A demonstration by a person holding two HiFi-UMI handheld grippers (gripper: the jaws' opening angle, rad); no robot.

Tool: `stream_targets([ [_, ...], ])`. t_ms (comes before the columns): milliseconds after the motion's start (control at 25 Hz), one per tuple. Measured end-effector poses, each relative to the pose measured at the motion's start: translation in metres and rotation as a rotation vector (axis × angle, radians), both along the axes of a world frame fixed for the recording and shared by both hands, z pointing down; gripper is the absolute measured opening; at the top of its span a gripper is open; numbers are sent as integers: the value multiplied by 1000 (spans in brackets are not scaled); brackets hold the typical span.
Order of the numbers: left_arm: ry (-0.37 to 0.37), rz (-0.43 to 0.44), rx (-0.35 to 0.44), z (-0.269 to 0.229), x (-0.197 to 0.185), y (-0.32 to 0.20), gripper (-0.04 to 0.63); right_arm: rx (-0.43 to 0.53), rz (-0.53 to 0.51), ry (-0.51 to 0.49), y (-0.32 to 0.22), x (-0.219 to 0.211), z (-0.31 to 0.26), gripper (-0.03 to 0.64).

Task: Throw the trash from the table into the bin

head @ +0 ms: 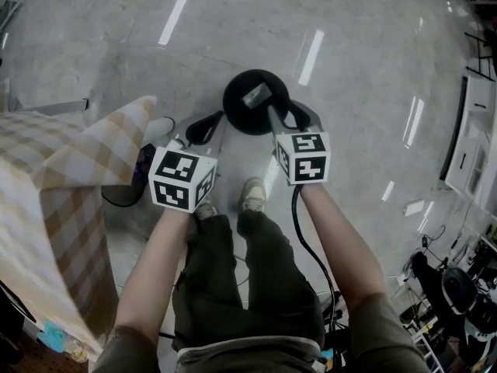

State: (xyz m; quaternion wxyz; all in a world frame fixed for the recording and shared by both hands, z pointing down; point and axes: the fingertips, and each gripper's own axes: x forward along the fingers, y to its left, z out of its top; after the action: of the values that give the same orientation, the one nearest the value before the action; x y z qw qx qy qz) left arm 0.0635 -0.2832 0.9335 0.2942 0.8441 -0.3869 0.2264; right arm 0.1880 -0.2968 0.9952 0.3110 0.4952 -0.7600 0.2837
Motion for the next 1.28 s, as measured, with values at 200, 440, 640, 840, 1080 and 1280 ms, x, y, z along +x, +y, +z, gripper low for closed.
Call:
stream_targets([
  [200, 17, 5, 70, -83, 0, -13, 8, 97, -58, 27, -9, -7, -96, 141],
  [440, 21, 0, 143, -202, -4, -6, 8, 214, -93, 20, -4, -8, -234, 129],
  [640, 32, -11, 247, -307, -18, -6, 8, 351, -91, 10, 0, -17, -352, 118],
  [840, 54, -11, 330, -405, -31, 1, 8, 513, -89, -22, 11, -30, -470, 97],
  [1080, 75, 16, 513, -533, -45, 25, 7, 688, -94, -69, 34, -47, -595, 94],
  [1280, 108, 16, 628, -615, -58, 47, 8, 836, -92, -80, 59, -56, -683, 69],
])
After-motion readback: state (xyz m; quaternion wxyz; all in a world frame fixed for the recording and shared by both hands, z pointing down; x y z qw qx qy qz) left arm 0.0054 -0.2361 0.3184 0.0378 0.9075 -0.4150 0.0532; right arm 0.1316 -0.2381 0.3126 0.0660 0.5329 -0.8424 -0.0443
